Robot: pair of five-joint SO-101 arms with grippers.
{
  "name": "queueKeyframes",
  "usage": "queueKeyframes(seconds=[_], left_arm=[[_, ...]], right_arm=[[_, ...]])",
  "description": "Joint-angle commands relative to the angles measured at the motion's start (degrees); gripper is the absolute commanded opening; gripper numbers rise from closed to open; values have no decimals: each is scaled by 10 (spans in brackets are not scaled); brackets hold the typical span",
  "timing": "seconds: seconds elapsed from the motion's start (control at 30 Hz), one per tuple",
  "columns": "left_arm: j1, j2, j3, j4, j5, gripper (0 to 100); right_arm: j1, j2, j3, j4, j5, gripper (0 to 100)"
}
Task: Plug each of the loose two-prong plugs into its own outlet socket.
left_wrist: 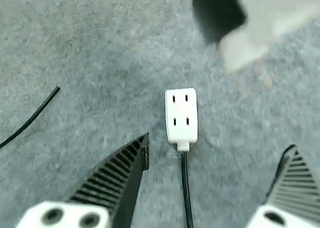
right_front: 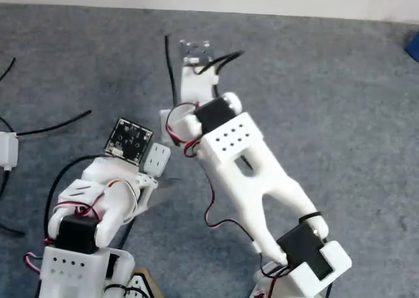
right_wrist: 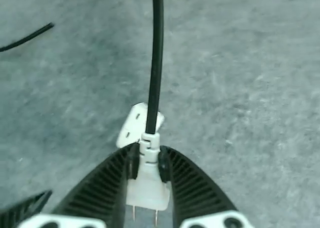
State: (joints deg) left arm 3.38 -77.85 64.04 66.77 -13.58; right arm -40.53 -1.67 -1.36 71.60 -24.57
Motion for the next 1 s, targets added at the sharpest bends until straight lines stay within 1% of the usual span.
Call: queueKeyframes(seconds=[0.0,0.1,0.33,0.57,0.73,0.87,0.97], left_arm=[[7,-1,1,-44,18,397],[7,0,4,-71,18,398],[4,0,70,-159,15,398],[3,0,77,-165,15,398],[-24,0,82,-166,15,398],[-30,0,113,-200,14,398],[-48,0,120,-205,4,398]], right_arm=[[-9,-1,46,-52,-13,5],[-9,-4,94,-78,-14,5],[-33,-64,92,-42,-3,5],[-50,-101,92,0,19,5],[-46,-102,91,26,32,5],[-46,-102,90,41,50,5],[-45,-102,75,61,64,5]])
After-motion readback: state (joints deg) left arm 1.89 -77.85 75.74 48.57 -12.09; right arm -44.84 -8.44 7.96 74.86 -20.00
